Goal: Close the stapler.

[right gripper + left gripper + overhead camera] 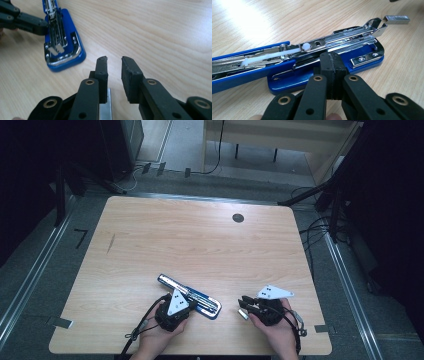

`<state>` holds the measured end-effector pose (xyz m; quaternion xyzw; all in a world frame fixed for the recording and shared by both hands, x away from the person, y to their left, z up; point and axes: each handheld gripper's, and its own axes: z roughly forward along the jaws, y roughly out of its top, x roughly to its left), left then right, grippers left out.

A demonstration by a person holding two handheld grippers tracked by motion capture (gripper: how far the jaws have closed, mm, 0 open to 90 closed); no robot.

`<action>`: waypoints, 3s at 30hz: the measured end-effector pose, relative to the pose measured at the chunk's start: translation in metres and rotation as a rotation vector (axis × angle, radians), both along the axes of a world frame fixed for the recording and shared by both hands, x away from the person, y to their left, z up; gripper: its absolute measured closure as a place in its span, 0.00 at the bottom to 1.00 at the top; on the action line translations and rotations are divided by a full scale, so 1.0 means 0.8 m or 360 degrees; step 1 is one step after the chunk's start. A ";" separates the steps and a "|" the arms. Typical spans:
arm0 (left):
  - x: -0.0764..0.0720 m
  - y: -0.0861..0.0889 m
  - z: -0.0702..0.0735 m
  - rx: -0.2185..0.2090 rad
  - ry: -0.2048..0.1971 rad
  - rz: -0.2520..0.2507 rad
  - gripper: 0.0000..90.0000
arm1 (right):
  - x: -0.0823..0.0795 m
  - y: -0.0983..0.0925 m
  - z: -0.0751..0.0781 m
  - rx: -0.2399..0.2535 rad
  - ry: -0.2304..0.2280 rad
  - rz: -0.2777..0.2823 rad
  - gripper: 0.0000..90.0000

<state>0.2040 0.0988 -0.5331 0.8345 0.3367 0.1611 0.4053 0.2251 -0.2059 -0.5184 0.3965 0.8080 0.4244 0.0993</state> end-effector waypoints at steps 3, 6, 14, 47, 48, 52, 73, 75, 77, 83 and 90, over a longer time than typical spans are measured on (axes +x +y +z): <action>0.000 0.000 0.000 0.0000 0.0000 0.0000 1.00 | -0.007 -0.005 -0.003 -0.0021 0.0009 0.0001 0.85; 0.000 0.000 0.000 0.0000 0.0000 0.0000 1.00 | -0.014 -0.008 -0.007 -0.0033 0.0020 0.0006 0.85; 0.000 0.000 0.000 0.0001 -0.0002 0.0002 1.00 | -0.025 -0.010 -0.016 -0.0055 0.0070 0.0034 0.84; 0.000 0.000 0.000 -0.0003 0.0002 0.0000 1.00 | -0.039 0.010 -0.012 -0.0116 -0.0009 0.0095 0.89; 0.000 0.000 0.000 -0.0003 0.0001 0.0001 1.00 | -0.039 0.011 -0.010 -0.0110 -0.0009 0.0104 0.89; 0.000 0.000 0.000 -0.0002 0.0000 0.0001 1.00 | -0.038 0.015 -0.003 -0.0075 -0.0025 0.0129 0.89; 0.000 0.000 0.000 0.0001 -0.0002 0.0001 1.00 | -0.024 0.038 0.025 -0.0054 -0.0080 0.0243 0.89; 0.000 0.000 0.000 0.0001 -0.0005 0.0000 1.00 | -0.022 0.042 0.026 -0.0058 -0.0086 0.0257 0.89; 0.000 0.000 0.000 0.0001 -0.0004 0.0001 1.00 | -0.020 0.047 0.028 -0.0063 -0.0089 0.0274 0.89; 0.000 0.000 0.000 -0.0002 -0.0003 0.0003 1.00 | -0.013 0.065 0.032 -0.0090 -0.0100 0.0330 0.89; 0.000 0.000 0.000 -0.0003 -0.0003 0.0003 1.00 | -0.003 0.085 0.029 -0.0106 -0.0097 0.0390 0.89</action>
